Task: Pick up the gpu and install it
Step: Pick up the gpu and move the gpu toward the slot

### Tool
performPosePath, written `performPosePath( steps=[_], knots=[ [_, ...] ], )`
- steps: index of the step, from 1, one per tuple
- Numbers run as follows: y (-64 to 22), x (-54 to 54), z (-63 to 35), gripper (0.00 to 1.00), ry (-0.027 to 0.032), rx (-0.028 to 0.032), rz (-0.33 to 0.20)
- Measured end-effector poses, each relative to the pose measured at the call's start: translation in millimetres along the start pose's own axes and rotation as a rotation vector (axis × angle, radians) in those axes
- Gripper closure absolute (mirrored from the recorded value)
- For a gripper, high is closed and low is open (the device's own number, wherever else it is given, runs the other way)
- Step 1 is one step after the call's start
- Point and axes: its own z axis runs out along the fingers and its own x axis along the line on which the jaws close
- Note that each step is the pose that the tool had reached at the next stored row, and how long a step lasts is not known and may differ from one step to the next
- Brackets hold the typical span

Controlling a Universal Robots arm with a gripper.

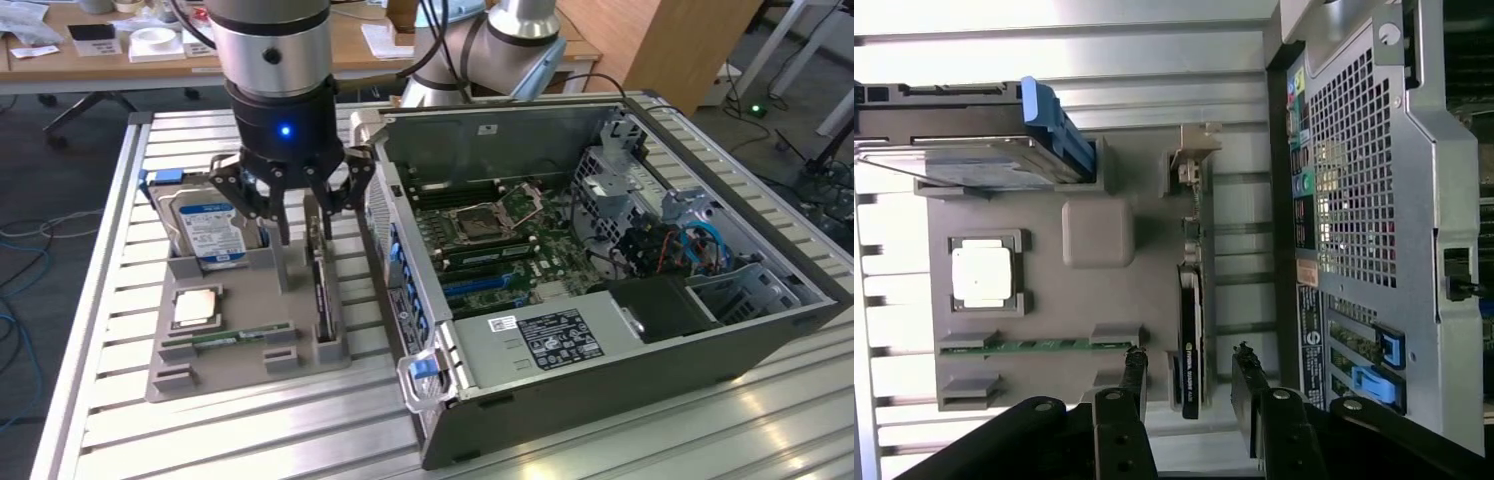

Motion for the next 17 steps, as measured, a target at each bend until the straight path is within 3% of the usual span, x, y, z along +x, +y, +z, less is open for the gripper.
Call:
performPosePath(
  steps=[17],
  knots=[
    [-0.6, 0.2, 12.3, 0.53, 0.0, 0.0, 0.001]
  ],
)
